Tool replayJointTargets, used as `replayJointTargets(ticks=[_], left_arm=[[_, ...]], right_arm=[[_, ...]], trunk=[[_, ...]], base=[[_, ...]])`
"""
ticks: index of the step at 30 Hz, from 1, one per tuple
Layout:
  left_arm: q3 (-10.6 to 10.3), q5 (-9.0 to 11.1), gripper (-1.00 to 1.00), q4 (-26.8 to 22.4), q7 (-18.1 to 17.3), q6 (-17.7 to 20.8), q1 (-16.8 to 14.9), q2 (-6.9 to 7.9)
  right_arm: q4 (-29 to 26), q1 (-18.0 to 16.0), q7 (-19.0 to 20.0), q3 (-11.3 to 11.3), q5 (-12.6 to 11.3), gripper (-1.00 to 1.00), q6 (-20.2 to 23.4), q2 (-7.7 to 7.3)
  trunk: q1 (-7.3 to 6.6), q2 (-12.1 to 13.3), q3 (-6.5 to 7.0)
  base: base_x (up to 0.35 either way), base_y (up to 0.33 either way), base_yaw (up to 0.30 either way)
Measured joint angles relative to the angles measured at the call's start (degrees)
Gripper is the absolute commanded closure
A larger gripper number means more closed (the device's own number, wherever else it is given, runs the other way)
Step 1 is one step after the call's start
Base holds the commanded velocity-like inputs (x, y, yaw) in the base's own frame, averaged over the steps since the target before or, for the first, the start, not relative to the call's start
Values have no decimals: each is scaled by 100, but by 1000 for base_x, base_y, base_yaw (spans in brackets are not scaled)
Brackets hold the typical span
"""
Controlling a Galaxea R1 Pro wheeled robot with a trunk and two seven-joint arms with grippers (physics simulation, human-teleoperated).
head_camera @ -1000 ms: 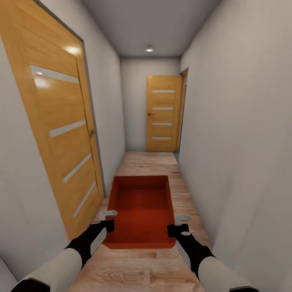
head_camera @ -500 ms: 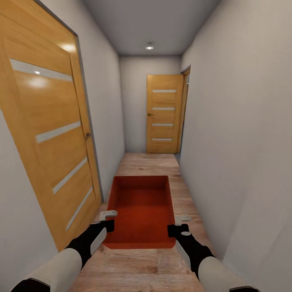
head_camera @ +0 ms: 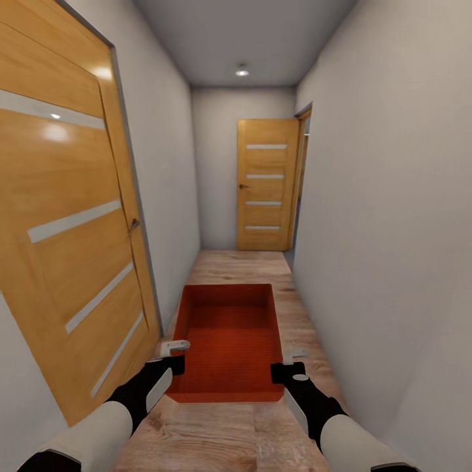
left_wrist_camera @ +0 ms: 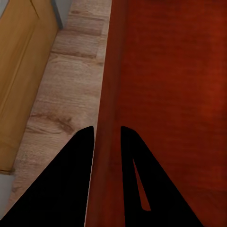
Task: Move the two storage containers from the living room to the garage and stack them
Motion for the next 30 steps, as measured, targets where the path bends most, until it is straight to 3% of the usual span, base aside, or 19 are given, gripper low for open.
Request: replayJointTargets(ticks=[30], left_arm=[[14,-23,100,-2,-4,-1,-1,-4]], right_arm=[[6,1,0,2,-10,100,-15,-2]], trunk=[[0,0,0]], base=[[322,53,0]])
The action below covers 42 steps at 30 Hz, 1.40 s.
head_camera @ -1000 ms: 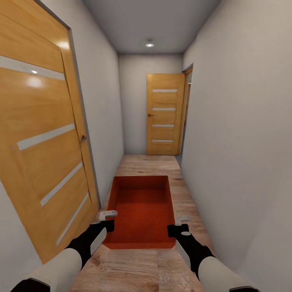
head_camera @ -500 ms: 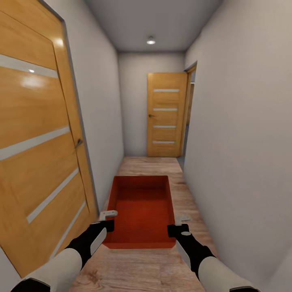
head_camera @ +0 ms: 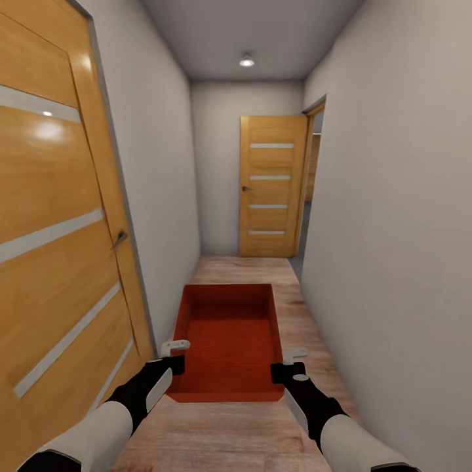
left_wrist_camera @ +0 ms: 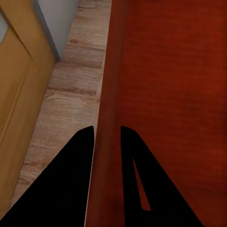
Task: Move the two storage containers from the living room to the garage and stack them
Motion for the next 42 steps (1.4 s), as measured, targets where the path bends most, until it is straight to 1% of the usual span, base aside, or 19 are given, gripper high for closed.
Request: replayJointTargets(ticks=[42], left_arm=[[9,-9,100,6,-12,0,0,2]], right_arm=[[2,0,-4,2,-3,100,0,3]], trunk=[[0,0,0]], base=[[322,0,0]])
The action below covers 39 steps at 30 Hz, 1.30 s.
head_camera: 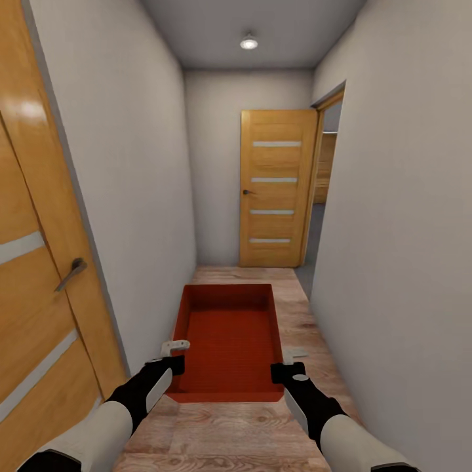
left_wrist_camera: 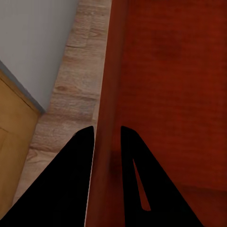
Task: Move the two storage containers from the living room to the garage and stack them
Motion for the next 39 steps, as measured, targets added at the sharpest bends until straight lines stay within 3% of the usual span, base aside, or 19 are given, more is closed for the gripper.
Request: replayJointTargets(ticks=[39], left_arm=[[-15,27,100,5,8,1,1,1]], right_arm=[[-7,-1,5,-5,16,100,21,0]], trunk=[[0,0,0]], base=[[322,0,0]])
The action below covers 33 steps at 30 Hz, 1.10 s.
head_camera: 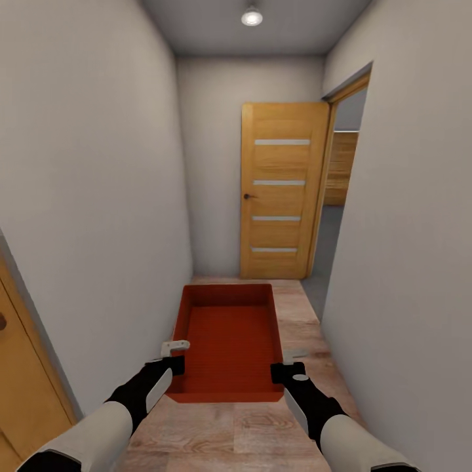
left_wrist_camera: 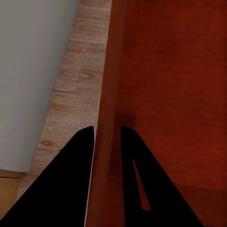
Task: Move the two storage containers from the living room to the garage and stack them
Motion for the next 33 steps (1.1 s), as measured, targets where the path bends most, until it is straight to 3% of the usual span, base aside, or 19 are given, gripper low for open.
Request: replayJointTargets(ticks=[33], left_arm=[[28,-44,100,0,-4,8,-1,-10]], right_arm=[[11,1,7,6,-24,100,-21,-8]], trunk=[[0,-1,0]], base=[[322,0,0]])
